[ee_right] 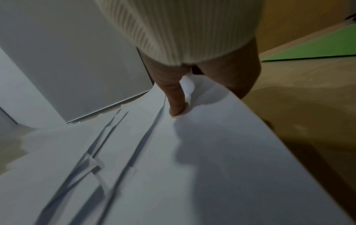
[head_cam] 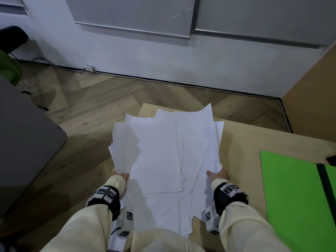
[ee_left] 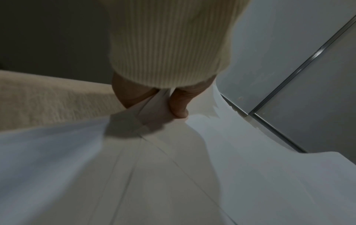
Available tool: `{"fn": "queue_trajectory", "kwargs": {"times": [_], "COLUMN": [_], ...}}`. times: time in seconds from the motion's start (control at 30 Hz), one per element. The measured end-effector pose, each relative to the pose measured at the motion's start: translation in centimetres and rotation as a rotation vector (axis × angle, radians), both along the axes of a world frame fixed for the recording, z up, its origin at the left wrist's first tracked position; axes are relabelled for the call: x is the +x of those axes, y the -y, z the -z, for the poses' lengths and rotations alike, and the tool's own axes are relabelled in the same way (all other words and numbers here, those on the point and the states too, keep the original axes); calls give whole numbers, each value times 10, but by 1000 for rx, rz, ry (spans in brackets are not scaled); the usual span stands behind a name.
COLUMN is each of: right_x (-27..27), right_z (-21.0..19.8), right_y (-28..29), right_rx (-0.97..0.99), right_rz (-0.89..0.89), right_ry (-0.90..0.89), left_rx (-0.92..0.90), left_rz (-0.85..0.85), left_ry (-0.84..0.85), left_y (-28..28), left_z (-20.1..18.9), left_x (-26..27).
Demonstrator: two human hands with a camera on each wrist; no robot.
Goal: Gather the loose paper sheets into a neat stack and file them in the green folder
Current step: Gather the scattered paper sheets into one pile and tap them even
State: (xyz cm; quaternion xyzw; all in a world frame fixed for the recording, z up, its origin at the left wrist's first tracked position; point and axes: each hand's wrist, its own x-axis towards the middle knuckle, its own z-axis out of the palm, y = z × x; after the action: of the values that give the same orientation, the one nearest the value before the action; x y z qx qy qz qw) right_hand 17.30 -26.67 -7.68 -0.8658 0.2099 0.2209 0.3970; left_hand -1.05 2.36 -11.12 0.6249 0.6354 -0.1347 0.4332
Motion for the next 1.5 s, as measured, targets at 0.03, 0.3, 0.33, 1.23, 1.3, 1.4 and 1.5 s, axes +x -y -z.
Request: {"fn": "queue_trajectory", "kwargs": {"times": [0.03,0.3,0.33,1.23,1.3,1.4,1.5], "right_x": [-3,-17,-16,-61,-59,-46,-30], "right_z": [2,-10,-14,-12,-11,-14,-18], "right_y": [7,100,111,95,98,107,115], "right_rx": [16,42,43,58,21,-32,-100], "right_rz": [20,344,377,-83,-181,-154,-182], "right_ry": [19,152,191,-40,-22,134,187], "left_rx": [3,12,6,-197,-306,-367,-300], "left_rz": [29,100,112,59,-18,-142,-29], "left_ry": [-9,-46,-50,183,291,377,244], "left_y": [-1,5,4,72,63,56,73], "left_z": [2,-5,-4,-7,10,40,9], "left_x": [0,0,0,14,13,13,12]}}
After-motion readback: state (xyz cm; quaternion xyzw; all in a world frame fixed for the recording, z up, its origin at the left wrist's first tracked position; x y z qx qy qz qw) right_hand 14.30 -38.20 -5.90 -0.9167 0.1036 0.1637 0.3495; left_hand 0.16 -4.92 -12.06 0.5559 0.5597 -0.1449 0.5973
